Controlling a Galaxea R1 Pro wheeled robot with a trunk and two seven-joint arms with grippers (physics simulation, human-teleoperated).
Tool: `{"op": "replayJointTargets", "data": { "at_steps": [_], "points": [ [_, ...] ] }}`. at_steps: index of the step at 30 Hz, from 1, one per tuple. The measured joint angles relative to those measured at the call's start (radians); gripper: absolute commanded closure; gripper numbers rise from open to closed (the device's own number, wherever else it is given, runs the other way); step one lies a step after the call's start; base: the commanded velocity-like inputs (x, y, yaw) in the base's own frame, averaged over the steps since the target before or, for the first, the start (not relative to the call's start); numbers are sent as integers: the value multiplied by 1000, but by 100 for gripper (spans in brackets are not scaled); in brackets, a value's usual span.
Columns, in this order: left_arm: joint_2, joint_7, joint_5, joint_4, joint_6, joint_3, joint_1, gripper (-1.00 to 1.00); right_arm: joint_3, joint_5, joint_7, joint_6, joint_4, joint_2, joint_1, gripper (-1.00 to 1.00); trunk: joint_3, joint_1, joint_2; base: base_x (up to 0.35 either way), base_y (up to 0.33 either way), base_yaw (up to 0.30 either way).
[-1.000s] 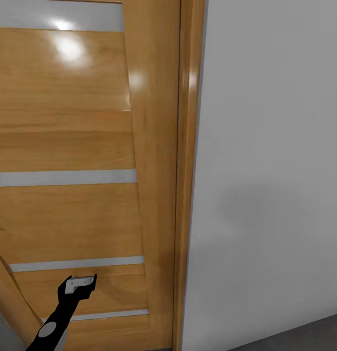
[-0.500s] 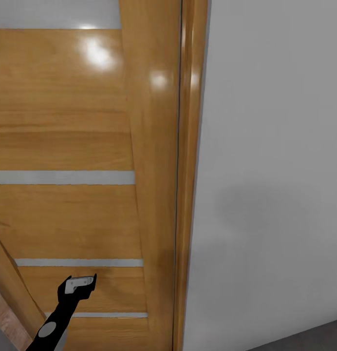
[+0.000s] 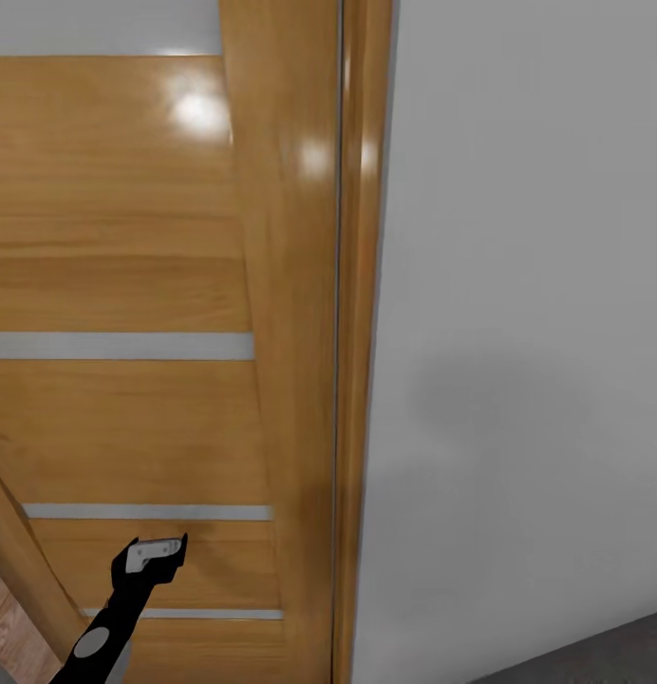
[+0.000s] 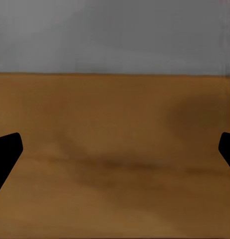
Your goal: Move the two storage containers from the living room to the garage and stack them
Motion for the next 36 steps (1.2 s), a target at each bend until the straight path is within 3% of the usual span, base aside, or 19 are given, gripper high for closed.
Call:
{"op": "replayJointTargets", "data": {
  "at_steps": [11,36],
  "points": [
    [0,-1,-1,5,-1,0,0,-100,0,0,0,0,0,0,0,-100,0,0,0,0,0,-171],
    [1,-4,-4,5,-2,-2,0,-100,-5,0,3,15,2,0,0,-100,0,0,0,0,0,-9]
  ]
}}
